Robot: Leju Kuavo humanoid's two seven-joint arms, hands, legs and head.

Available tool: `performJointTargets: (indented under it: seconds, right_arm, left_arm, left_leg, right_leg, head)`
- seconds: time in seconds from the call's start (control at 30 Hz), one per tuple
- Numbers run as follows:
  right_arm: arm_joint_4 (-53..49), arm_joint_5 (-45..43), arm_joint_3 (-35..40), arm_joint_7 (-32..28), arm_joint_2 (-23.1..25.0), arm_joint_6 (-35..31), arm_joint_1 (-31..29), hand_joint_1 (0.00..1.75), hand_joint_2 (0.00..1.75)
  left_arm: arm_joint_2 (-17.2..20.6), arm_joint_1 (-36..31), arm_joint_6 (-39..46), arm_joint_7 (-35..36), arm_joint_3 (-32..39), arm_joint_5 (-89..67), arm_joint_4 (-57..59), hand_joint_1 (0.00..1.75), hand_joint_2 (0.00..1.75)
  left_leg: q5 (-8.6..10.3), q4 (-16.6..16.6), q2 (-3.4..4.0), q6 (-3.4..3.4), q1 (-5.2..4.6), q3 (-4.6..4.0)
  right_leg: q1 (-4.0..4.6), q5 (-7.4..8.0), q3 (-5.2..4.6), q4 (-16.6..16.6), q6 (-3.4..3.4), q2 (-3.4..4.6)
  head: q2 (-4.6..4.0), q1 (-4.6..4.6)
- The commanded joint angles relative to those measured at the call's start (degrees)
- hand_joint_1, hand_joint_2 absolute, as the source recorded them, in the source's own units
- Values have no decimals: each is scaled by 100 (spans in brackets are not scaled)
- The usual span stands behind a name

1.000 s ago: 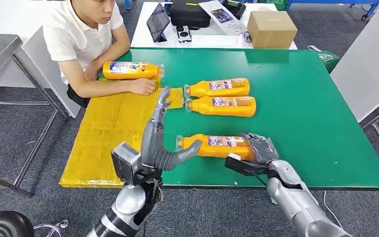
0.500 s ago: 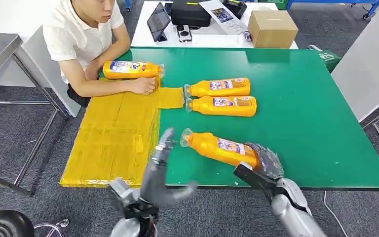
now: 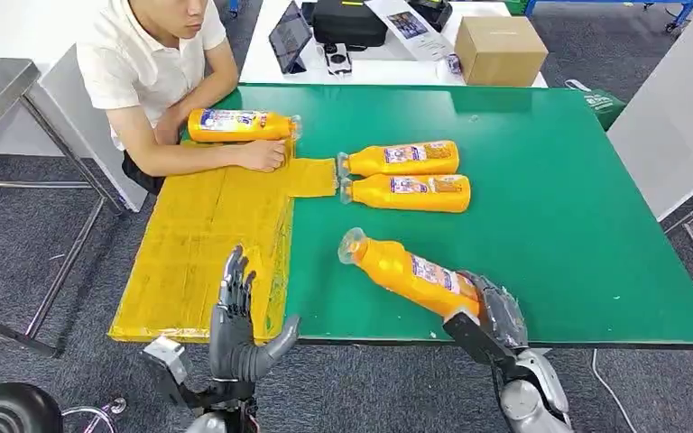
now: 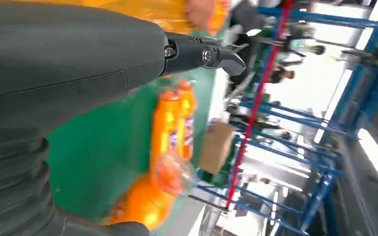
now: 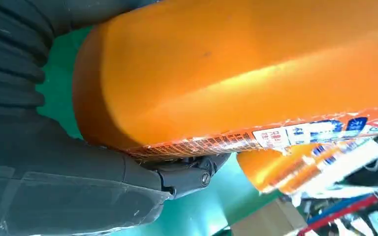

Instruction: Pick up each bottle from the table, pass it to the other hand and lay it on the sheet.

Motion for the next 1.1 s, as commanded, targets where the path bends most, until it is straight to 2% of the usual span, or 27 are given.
performJointTargets:
  seconds: [0.03, 0.23, 0.3, 0.37, 0.5, 0.63, 0.7, 0.83, 1.0, 1.1]
  right_arm:
    - [-195, -29, -241, -16, 206, 22, 29, 175, 175]
    - [-182, -53, -245, -31, 207, 30, 24, 175, 175]
    - [-155, -186, -163, -207, 223, 100, -56, 175, 175]
    - [-186, -269, -75, -328, 250, 149, -109, 175, 175]
    - [-368, -324, 155, -401, 343, 144, -204, 175, 175]
    - [-439, -456, 562, -473, 328, 415, -306, 175, 175]
    - [-383, -579, 778, -636, 354, 616, -365, 175, 175]
    - [-308, -596, 905, -652, 435, 667, -385, 175, 175]
    - [-126, -660, 1362, -872, 468, 862, -552, 175, 175]
    - [-12, -729, 1459, -867, 554, 844, -621, 175, 175]
  left_arm:
    - [66, 76, -34, 56, 100, 72, 261, 0, 175]
    - [64, 66, -112, 115, 93, 188, 300, 0, 175]
    - [209, 24, -938, 630, -56, 982, 540, 0, 175]
    - [264, -25, -1273, 732, -156, 1184, 768, 0, 175]
    - [199, -211, -1512, 860, -136, 1458, 1087, 0, 175]
    - [145, -412, -1643, 891, -96, 1388, 1140, 0, 175]
    - [112, -502, -1927, 1149, -49, 1595, 1196, 0, 175]
    - [81, -574, -1940, 1125, 1, 1539, 1223, 0, 175]
    - [18, -740, -2471, 1679, 39, 1866, 1581, 0, 175]
    - [-70, -922, -2279, 1352, 99, 1603, 1701, 0, 175]
  left_leg:
    - [1, -3, 4, -8, 4, 2]
    - [1, -4, 10, -13, 9, 4]
    - [2, -5, 4, -7, 2, 4]
    - [1, -7, 8, -8, 2, 8]
    - [2, -7, 17, -11, 5, 5]
    - [2, -4, 21, -13, 8, 2]
    - [3, -2, 16, -13, 10, -2]
    - [4, -4, 13, -12, 6, 2]
    - [4, -3, 20, -17, 11, 1]
    - [6, -5, 14, -12, 7, 1]
  right_leg:
    - [4, 3, 2, -4, -11, 4]
    - [10, 5, 4, -8, -18, 10]
    - [2, 2, 2, -4, -10, 4]
    - [2, 3, 4, -5, -11, 9]
    - [5, 7, 0, -6, -15, 17]
    - [8, 9, -1, -6, -17, 21]
    - [10, 9, -4, -5, -17, 16]
    - [6, 6, 0, -3, -13, 13]
    - [12, 9, -2, -4, -19, 20]
    - [8, 8, -1, -5, -14, 15]
  head:
    - [0, 2]
    - [0, 0]
    - [0, 0]
    - [0, 0]
    - [0, 0]
    - [0, 0]
    - [0, 0]
    - [0, 0]
    - [0, 0]
    - [0, 2]
